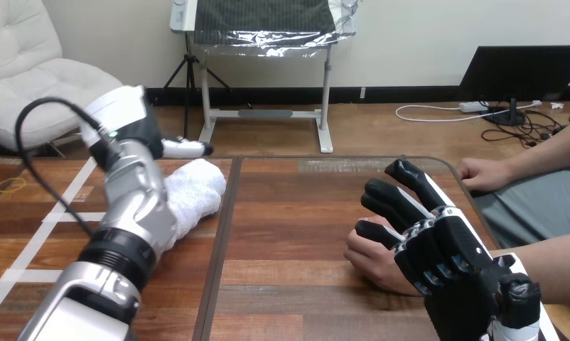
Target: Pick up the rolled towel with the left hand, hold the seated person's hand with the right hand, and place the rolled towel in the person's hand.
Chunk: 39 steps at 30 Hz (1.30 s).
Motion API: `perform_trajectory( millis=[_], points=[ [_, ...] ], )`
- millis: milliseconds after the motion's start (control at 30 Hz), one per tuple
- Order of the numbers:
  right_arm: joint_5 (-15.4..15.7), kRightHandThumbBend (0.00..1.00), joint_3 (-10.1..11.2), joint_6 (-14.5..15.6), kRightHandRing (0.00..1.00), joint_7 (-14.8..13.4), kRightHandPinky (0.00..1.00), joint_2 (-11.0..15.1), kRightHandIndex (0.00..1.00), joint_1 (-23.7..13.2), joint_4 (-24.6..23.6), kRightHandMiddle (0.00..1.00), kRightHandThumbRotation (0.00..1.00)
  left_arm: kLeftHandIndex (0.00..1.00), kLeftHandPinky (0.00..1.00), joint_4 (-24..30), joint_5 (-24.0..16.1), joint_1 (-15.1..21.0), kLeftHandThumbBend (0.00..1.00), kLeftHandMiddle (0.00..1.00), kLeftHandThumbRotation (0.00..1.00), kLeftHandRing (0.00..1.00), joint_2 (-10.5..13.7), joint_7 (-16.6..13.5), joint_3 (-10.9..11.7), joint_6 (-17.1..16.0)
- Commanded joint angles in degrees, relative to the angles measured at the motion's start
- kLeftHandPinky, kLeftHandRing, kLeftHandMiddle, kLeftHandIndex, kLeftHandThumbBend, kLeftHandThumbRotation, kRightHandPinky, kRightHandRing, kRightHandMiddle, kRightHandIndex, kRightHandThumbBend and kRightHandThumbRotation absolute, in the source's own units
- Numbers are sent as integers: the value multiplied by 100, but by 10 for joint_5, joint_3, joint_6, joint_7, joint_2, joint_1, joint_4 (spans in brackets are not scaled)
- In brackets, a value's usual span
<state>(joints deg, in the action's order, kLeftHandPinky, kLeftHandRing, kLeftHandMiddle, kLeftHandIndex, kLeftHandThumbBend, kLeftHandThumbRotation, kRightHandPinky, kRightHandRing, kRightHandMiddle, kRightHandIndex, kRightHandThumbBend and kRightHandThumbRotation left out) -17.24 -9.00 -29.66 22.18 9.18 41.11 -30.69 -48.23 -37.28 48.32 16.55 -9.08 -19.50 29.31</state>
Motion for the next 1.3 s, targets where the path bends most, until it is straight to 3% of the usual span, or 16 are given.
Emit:
perform_trajectory(
  millis=[0, 500, 833, 1267],
  points=[
    [-6, 74, -1, -9, 90, -1, 84, -3, 92, -27, -4, 89, 100, 95, 100, 49, -17, -2, 96, 98, 52, 97, -6, 12, -18, 20],
    [-13, 74, -1, -11, 90, 3, 84, 0, 92, -24, -4, 88, 100, 96, 100, 90, -23, -19, 96, 100, 53, 99, -14, 40, -33, 58],
    [-14, 75, 1, -14, 90, 3, 84, 0, 92, -20, -6, 88, 100, 97, 100, 93, -27, -21, 97, 100, 54, 100, -17, 56, -43, 68],
    [-18, 74, 2, -15, 90, 4, 83, 1, 92, -19, -6, 87, 100, 97, 100, 79, -28, -18, 97, 100, 54, 100, -23, 54, -54, 69]
  ],
)
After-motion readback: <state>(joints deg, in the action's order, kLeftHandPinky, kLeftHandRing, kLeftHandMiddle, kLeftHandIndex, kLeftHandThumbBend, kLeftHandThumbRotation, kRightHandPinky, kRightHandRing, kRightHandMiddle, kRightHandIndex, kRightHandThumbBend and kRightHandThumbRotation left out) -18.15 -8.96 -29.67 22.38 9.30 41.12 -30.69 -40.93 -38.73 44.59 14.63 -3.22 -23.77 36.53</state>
